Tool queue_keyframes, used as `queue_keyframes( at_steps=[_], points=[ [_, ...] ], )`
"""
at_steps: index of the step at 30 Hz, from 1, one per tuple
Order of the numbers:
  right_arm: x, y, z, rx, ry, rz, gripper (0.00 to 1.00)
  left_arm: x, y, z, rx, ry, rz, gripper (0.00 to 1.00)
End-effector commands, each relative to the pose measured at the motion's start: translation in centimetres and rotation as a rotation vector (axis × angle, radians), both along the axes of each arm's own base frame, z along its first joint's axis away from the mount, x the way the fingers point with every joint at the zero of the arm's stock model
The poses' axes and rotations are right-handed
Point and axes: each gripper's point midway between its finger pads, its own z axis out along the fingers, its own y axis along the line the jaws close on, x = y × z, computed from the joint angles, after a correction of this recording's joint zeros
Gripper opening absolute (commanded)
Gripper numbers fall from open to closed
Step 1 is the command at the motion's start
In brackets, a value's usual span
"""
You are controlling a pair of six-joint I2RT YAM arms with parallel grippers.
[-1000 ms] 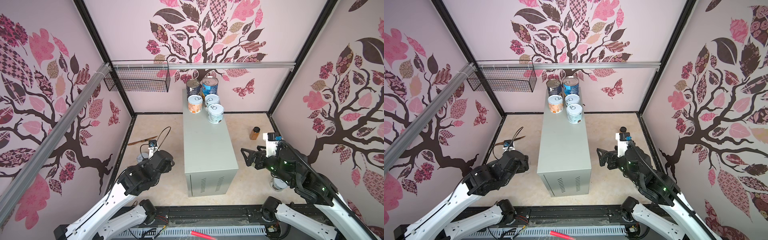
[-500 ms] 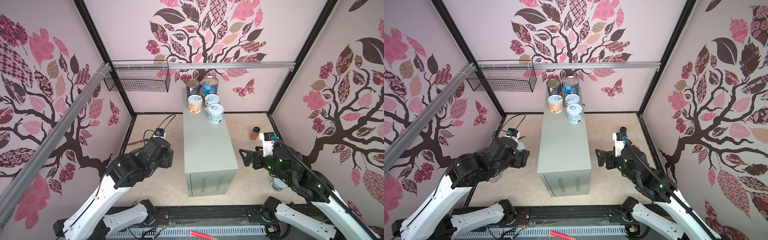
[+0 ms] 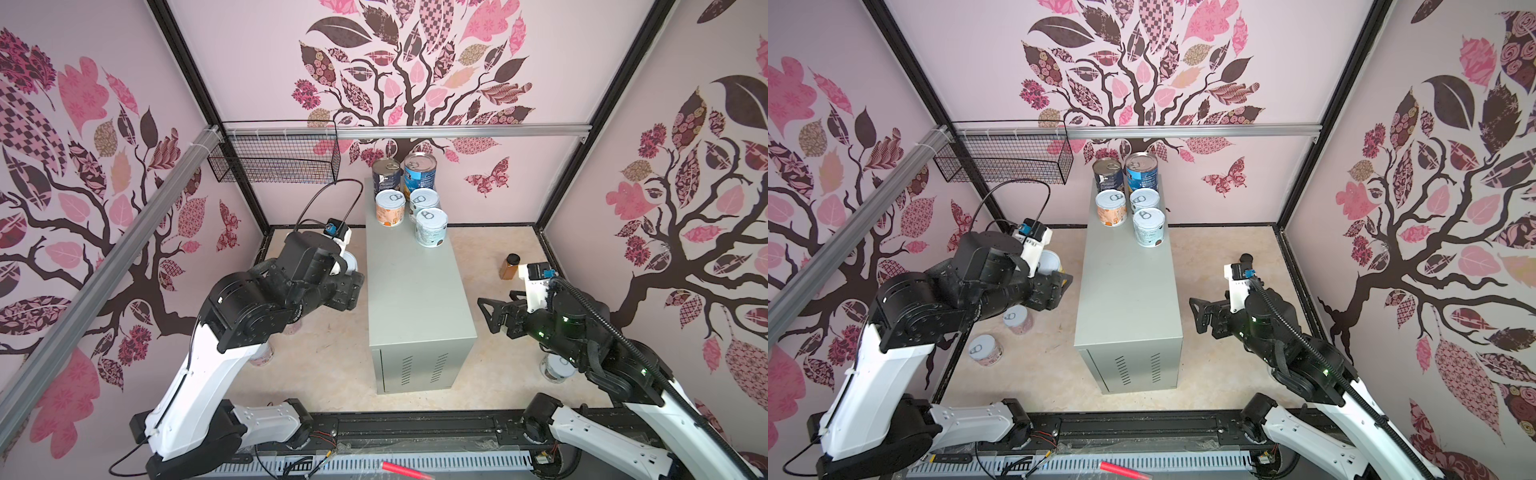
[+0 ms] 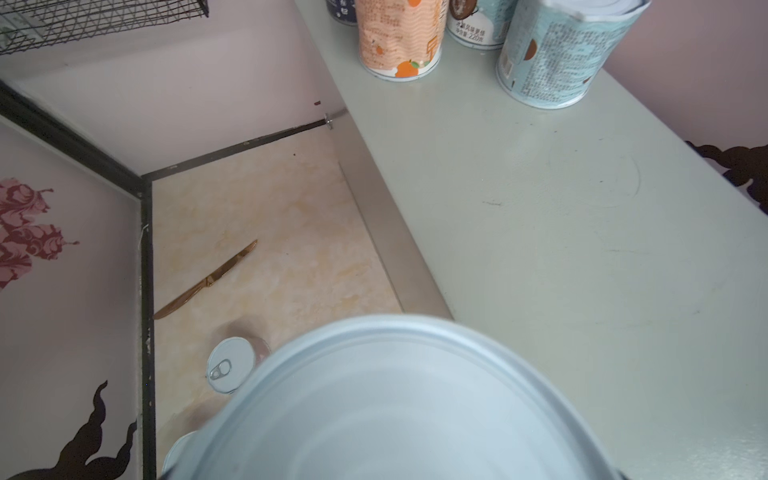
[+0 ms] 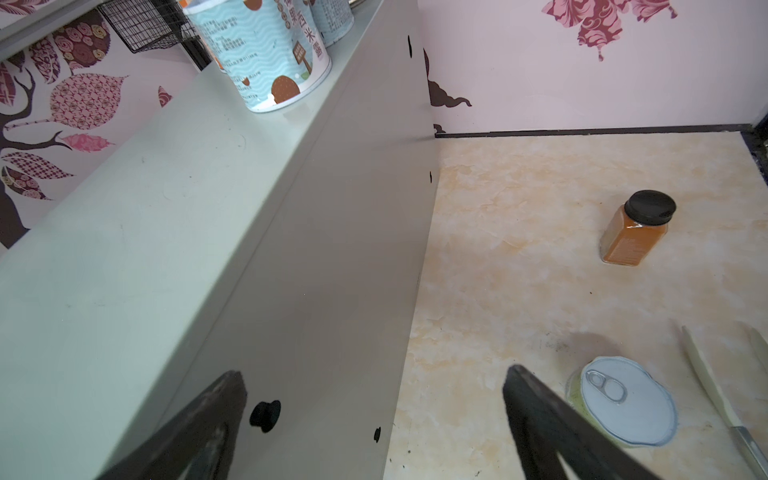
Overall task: Place and organize the canned foods onto the counter
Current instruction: 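Lift the yellow can with the left gripper up over the cabinet top, then lower the yellow can beside the other cans and open the left gripper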
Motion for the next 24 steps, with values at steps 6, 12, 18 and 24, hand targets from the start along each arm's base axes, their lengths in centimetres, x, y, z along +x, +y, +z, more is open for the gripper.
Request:
queue_keyframes(
  at_steps=[6,12,18,24],
  points=[
    [0.4,0.8,0.8,-0.037,-0.01,0.036,1.0,1.7,-3.8,2.6,-0.032,-0.042,-0.121,0.6],
    [0.7,1.1,0.6,-0.047,-0.019,0.041,1.0,3.4,-5.5,2.6,-0.028,-0.056,-0.129,0.6],
    [1.1,1.4,-0.3,-0.064,-0.008,0.04,1.0,5.4,-7.1,1.5,-0.007,-0.048,-0.119,0.6],
    [1.5,1.4,-1.4,-0.092,-0.004,0.032,1.0,7.7,-8.4,0.0,0.005,-0.019,-0.099,0.6]
  ],
)
